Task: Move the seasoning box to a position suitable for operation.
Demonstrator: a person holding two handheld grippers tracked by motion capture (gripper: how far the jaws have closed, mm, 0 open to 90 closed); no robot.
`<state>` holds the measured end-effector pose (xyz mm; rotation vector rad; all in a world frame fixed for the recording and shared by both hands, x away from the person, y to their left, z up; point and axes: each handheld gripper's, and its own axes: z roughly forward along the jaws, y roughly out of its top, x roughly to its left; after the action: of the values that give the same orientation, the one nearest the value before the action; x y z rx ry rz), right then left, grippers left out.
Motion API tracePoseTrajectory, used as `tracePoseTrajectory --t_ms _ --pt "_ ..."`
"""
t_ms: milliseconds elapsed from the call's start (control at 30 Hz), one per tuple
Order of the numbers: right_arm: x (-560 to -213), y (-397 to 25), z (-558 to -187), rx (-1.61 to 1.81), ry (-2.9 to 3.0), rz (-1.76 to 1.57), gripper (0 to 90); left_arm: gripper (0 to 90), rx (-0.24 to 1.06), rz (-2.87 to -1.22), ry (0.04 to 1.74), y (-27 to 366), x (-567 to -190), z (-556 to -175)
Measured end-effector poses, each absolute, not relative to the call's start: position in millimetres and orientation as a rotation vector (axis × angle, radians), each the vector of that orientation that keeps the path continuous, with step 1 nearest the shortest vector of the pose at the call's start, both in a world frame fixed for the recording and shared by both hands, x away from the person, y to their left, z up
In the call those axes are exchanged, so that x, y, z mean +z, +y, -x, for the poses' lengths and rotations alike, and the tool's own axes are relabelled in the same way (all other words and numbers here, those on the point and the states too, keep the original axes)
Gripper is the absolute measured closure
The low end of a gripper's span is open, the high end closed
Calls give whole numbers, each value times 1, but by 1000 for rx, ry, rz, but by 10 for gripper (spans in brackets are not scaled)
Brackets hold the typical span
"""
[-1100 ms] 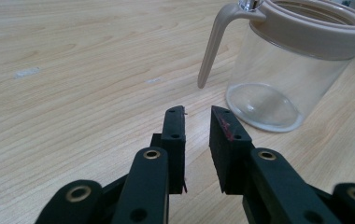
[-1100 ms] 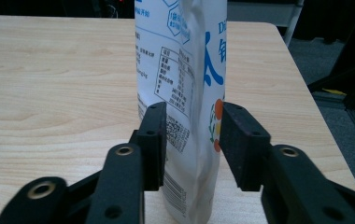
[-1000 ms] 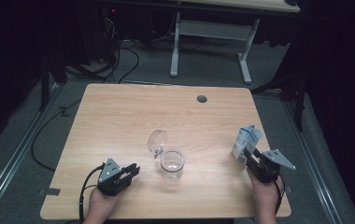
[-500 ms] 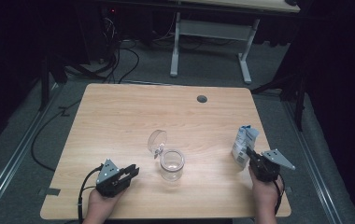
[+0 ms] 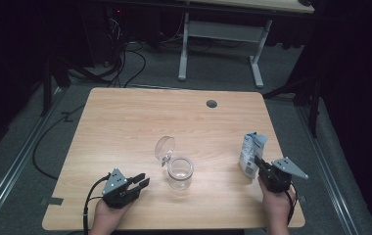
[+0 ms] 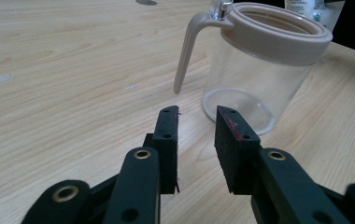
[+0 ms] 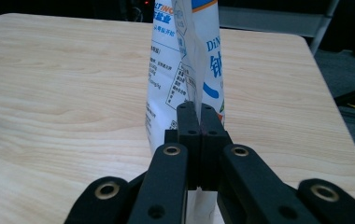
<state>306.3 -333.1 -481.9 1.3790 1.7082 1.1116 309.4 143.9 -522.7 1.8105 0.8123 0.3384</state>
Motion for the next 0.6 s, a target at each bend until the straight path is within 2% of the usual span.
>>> tracePoseTrajectory --t_ms 367,600 --pt "-468 -313 -289 1209 1764 -1356 900 615 381 -1818 733 126 -514 -305" --pt "-463 -300 -285 1220 1787 -1351 900 566 382 -1845 714 129 -514 -309"
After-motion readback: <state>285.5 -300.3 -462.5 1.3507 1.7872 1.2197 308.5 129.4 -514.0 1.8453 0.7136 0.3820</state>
